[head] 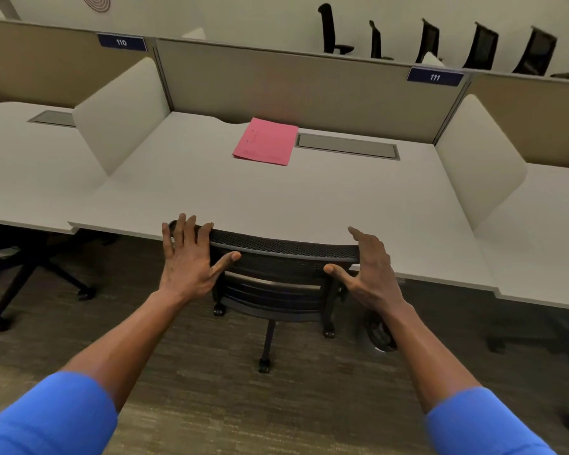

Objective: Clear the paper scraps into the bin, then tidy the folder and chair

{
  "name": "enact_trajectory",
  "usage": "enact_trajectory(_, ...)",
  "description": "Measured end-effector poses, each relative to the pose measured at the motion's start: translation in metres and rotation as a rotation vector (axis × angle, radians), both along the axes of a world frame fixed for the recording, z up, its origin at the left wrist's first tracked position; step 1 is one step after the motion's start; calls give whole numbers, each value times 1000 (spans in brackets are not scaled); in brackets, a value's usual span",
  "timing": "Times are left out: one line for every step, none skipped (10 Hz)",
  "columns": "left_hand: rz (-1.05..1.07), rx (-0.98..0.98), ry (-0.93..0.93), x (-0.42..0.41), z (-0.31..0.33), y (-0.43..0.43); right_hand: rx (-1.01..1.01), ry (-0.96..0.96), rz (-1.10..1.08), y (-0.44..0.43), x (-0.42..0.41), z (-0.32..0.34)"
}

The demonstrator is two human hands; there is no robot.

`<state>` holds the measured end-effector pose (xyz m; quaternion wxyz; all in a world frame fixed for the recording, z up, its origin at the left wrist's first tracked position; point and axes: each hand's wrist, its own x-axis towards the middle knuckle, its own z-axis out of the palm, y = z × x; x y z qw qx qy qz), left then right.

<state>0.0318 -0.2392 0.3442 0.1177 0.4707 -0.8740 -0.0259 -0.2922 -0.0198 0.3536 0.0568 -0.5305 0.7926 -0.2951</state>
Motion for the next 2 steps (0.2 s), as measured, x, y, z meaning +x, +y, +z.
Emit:
enact_trajectory(-44,13,-15,6,11,5,5,96,-56,4,3,16)
enact_trajectory(-81,-38,-30,16,26,3,-18,126,-51,0,4,35)
